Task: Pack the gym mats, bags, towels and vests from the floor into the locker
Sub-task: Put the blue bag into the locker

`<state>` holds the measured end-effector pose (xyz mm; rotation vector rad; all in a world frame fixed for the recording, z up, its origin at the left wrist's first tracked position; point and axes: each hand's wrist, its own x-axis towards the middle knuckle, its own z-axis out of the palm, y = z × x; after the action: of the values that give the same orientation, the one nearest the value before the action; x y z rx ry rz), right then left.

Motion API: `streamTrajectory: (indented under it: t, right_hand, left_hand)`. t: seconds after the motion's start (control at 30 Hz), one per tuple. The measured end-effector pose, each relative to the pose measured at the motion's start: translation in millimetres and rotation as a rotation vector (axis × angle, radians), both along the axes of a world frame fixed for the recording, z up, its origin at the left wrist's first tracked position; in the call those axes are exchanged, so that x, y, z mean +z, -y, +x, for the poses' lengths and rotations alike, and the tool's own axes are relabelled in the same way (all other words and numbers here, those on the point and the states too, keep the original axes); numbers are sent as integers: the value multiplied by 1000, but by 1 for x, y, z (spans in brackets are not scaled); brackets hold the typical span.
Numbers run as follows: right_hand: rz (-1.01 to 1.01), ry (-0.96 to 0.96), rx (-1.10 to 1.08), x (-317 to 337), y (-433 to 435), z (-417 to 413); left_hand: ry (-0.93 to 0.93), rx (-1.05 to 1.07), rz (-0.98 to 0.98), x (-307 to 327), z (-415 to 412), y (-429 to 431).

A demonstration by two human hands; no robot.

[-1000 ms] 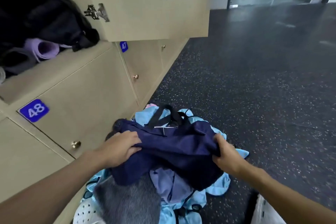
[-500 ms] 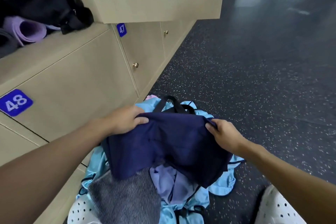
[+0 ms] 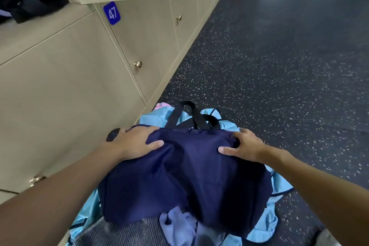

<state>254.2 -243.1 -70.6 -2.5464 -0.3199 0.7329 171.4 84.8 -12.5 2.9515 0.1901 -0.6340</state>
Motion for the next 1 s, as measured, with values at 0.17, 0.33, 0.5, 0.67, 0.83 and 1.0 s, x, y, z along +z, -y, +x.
streamTrajectory:
  t: [0.17, 0.33, 0.5, 0.67, 0.83, 1.0]
  right_hand:
    - [226, -243, -162, -18, 2, -6]
    - [266, -304, -150, -25, 4, -16]
    - [351, -312, -158, -22, 10, -30]
    - [395, -208, -173, -19, 15, -54]
    - [434, -51, -82, -10, 17, -89]
    - [381, -26, 83, -15, 25, -127]
  left_hand:
    - [-74, 36, 29, -3, 7, 8]
    - [-196, 11, 97, -10, 12, -1]
    - [-202, -25, 161, -8, -3, 7]
    - [-220, -117, 219, 9, -15, 16]
    - [-326, -183, 266, 30, -23, 28]
    - [-398, -235, 314, 27, -67, 40]
